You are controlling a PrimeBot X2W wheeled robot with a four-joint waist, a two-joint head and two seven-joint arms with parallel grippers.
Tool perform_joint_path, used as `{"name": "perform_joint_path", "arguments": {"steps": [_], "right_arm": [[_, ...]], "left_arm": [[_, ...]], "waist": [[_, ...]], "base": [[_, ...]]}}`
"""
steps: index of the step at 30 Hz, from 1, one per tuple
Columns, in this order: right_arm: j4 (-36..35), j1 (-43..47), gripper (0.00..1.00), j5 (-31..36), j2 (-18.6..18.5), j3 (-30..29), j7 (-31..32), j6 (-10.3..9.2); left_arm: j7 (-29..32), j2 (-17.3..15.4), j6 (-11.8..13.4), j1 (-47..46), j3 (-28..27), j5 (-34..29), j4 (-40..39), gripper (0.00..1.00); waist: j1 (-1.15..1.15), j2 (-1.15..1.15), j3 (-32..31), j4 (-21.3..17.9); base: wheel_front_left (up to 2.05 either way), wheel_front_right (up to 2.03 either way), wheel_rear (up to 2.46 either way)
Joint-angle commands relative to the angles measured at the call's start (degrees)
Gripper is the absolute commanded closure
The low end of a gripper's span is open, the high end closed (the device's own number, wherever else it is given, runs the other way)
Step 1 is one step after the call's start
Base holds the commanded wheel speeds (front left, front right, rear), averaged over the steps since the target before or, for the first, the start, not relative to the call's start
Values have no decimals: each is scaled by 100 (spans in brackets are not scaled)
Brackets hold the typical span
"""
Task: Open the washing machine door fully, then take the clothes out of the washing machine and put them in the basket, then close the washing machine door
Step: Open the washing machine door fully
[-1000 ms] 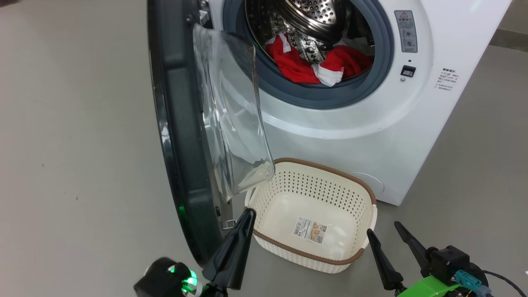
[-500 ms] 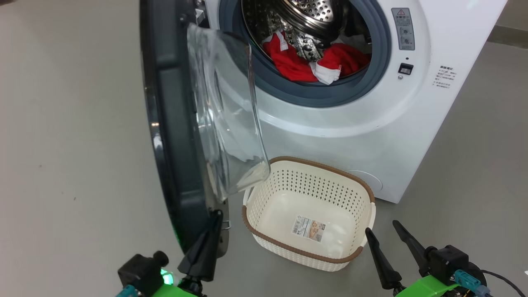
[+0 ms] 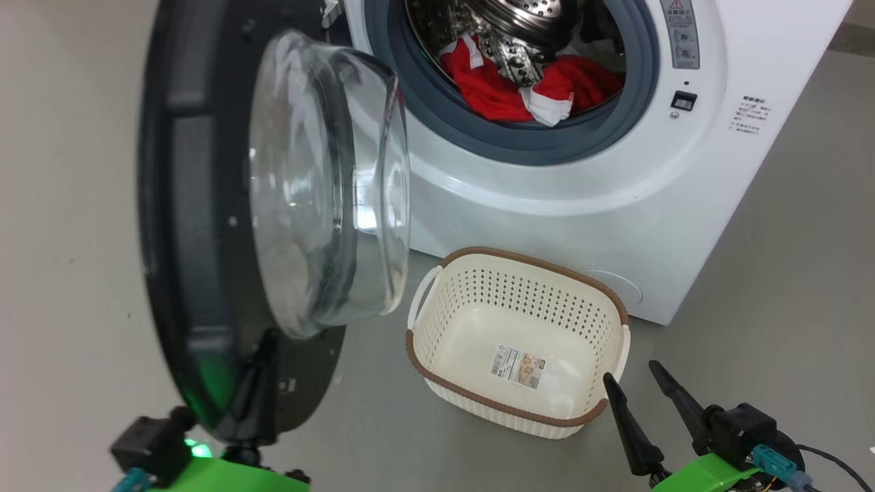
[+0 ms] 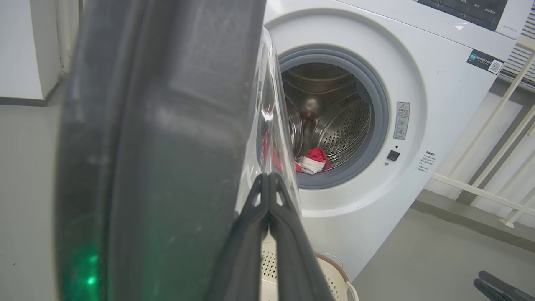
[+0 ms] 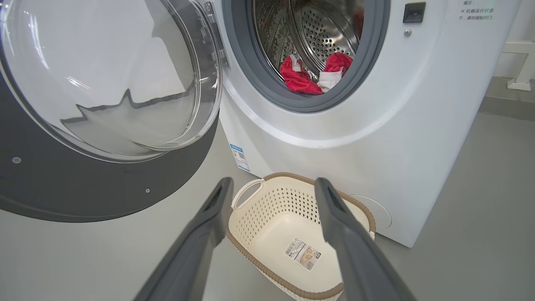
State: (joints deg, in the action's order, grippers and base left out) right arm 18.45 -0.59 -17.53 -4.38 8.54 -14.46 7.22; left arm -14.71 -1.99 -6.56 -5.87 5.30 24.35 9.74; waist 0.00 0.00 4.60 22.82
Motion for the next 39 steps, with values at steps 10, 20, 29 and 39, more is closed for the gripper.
{"name": "perform_joint_path", "arguments": {"steps": [10, 20, 29, 39], "right_arm": [[-161, -301, 0, 103, 3, 111, -53, 26], [-170, -422, 0, 174, -26, 127, -53, 26], [-195, -517, 0, 223, -77, 159, -53, 26], [-171, -600, 0, 304, -109, 187, -54, 26]], "left_arm": [[-29, -167, -15, -419, -1262, -308, 174, 100], [-29, -417, -58, -833, -2224, -477, 601, 100], [-29, -646, -83, -1213, -2868, -624, 1048, 100], [-29, -1089, -91, -1785, -3284, -830, 1808, 100]], "waist": [[0, 0, 184, 2], [0, 0, 388, -41], [0, 0, 615, -71], [0, 0, 866, -79]], "base": [[0, 0, 0], [0, 0, 0], [0, 0, 0], [0, 0, 0]]}}
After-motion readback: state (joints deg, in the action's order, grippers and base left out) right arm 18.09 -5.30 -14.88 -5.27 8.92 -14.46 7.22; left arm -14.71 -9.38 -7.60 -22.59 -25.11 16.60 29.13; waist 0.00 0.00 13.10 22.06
